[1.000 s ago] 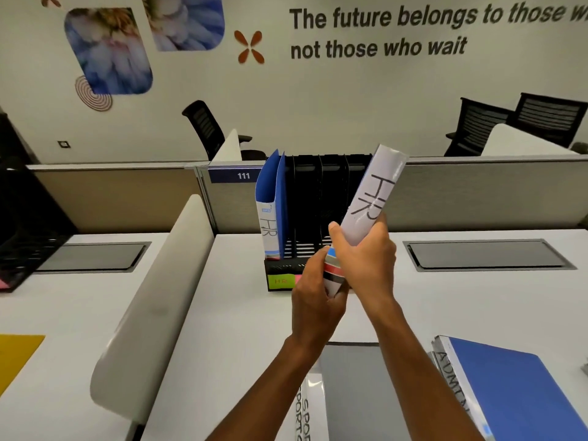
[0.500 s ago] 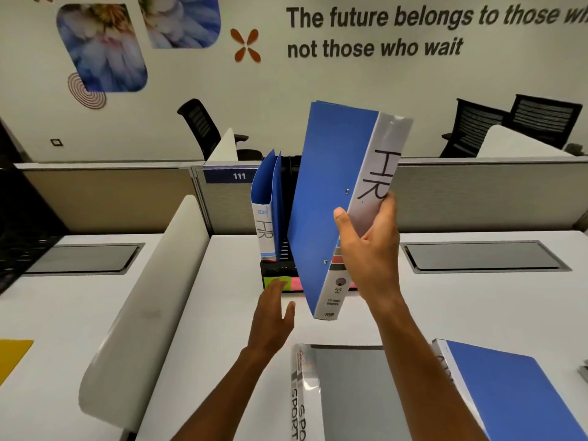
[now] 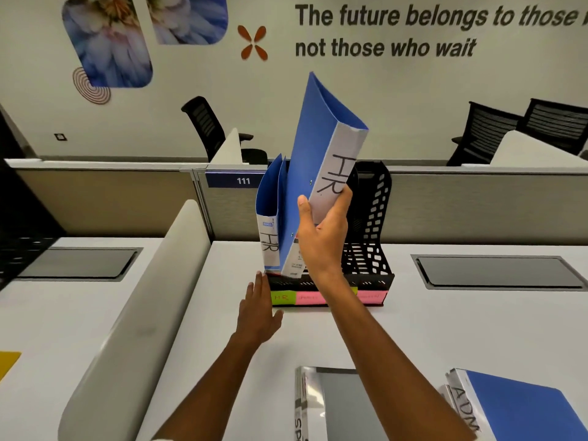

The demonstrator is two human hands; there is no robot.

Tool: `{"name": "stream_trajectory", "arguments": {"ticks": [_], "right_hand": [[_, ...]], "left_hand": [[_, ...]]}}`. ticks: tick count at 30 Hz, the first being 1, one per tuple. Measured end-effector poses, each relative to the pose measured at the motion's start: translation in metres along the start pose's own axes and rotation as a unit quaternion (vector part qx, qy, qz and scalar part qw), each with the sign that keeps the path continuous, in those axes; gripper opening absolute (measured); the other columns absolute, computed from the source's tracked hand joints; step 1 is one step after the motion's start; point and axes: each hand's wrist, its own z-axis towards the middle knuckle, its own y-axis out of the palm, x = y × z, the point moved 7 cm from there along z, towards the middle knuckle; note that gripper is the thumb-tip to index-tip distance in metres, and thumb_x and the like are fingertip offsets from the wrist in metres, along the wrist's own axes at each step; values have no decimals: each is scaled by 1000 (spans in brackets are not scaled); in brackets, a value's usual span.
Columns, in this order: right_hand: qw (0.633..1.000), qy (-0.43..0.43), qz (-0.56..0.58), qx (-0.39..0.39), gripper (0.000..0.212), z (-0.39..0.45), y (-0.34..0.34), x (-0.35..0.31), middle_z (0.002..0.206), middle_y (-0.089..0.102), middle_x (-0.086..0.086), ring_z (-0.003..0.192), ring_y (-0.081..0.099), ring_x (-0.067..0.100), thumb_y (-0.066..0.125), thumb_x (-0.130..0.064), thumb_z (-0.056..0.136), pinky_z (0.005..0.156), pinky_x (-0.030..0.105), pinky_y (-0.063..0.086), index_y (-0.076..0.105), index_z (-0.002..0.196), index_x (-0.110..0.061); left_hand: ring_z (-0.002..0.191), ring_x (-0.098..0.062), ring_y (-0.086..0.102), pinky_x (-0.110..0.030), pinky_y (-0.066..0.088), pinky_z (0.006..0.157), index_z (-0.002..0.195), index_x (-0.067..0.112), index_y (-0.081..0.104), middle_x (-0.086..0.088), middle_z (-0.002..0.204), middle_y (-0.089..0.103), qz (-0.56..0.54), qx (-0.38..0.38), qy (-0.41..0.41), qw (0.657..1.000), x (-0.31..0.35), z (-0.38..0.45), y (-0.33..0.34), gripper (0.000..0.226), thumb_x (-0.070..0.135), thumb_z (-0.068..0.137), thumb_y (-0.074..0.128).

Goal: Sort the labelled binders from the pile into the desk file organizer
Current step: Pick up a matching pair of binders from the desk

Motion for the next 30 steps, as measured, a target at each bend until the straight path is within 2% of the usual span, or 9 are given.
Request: {"name": "stream_trajectory", "arguments": {"ticks": [3,9,13,16,18,22,25,27,30], "right_hand": [[1000,-13,5,28,51,3,5,20,130,50,7,117,55,19,61,-30,93,85,30,57,30,133,-23],[1000,-11,5,21,51,-7,15,69,129,49,1,117,52,7,60,-32,94,84,13,51,28,134,-30],[1000,-13,-6,11,52,-13,22,90,126,46,-20,117,48,-5,59,-31,94,82,6,46,28,135,-28],[1000,-13,-18,-19,51,-16,31,99,130,48,-3,116,48,-8,57,-33,95,78,5,47,27,135,-28],[999,-18,-28,-32,51,-16,36,100,131,45,-4,116,47,-9,55,-33,96,77,4,48,25,136,-29],[996,-27,-48,-65,55,-11,50,98,139,42,0,121,51,14,54,-34,97,81,24,58,19,139,-38],[995,-29,-59,-71,54,-9,54,100,141,41,5,121,52,18,54,-34,96,80,27,59,19,138,-38],[996,-25,-57,-65,54,-7,54,102,141,42,5,120,53,19,54,-34,96,78,24,59,20,137,-38],[997,-29,-47,-57,54,-1,51,103,140,43,6,117,51,13,55,-35,96,74,7,52,21,137,-39]], "left_hand": [[151,-29,5,-49,27,118,154,10,-8,-4,164,-7,6,-1,1,1000,0,5,4,94,37,93,59],[151,-22,10,-45,29,118,155,13,1,-2,164,4,-18,41,3,999,1,7,4,87,24,92,61],[149,-20,19,-39,31,118,155,14,3,-2,163,12,-44,55,11,997,0,7,3,86,12,91,61],[147,-18,24,-33,31,117,155,16,2,0,163,13,-63,54,10,996,-3,8,5,90,7,89,62],[146,-17,25,-31,33,115,155,19,0,2,163,12,-78,49,6,996,-5,9,7,93,4,88,63],[144,-17,31,-31,37,112,155,24,0,6,162,16,-99,27,1,995,-9,11,10,97,3,85,65],[141,-17,37,-30,40,108,154,27,1,7,160,20,-103,16,1,995,-10,11,9,99,4,83,67],[139,-17,38,-26,41,105,154,28,0,7,160,20,-98,13,0,995,-9,12,7,100,4,83,66],[138,-18,40,-26,41,104,154,26,0,5,160,22,-92,1,0,996,-9,12,6,99,2,83,65]]}}
